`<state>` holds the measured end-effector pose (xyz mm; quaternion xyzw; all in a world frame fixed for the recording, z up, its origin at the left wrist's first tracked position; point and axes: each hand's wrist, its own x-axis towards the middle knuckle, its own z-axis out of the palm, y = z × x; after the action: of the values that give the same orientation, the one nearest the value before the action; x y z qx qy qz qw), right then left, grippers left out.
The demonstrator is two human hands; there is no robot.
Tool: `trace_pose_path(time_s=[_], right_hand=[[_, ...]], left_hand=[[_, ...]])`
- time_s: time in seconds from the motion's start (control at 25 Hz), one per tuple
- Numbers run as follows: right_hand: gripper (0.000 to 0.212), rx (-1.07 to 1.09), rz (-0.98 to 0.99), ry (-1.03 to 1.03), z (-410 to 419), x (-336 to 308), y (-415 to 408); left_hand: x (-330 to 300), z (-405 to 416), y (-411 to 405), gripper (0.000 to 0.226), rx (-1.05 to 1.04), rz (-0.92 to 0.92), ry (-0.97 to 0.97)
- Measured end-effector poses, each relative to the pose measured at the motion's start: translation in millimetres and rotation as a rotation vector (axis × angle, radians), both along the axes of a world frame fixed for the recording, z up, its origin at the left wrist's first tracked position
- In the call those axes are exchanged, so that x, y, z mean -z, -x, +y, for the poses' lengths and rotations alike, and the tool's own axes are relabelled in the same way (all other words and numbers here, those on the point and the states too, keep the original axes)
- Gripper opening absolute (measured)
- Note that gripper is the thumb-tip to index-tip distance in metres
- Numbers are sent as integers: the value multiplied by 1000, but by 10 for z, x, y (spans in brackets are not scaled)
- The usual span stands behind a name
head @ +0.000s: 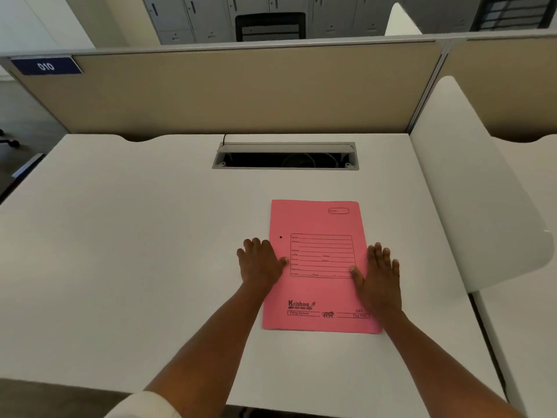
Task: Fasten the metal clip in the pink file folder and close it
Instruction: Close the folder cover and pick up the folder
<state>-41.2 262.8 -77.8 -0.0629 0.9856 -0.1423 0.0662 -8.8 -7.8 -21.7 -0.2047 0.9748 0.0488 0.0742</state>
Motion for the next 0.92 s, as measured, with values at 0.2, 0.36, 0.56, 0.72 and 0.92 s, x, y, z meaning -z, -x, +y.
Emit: trace_pose_path(time_s=[0.2, 0.36, 0.56, 0.72, 0.92], right_hand=[[73, 6, -22, -24, -17, -17, -7], [73, 4, -22, -20, -28, -46, -7], [73, 20, -42, -5, -41, -74, 3], [63, 67, 19, 88, -88, -189, 67], [53, 188, -126, 539, -241, -410, 227]], left_hand=[[16, -107, 17, 58, -134, -75, -226], [36, -135, 9, 45, -252, 28, -684], [53, -98, -24, 43, -301, 133, -1021], [53, -199, -36, 39, -320, 174, -1200], [-8, -430, -31, 42, -379, 210, -1338]])
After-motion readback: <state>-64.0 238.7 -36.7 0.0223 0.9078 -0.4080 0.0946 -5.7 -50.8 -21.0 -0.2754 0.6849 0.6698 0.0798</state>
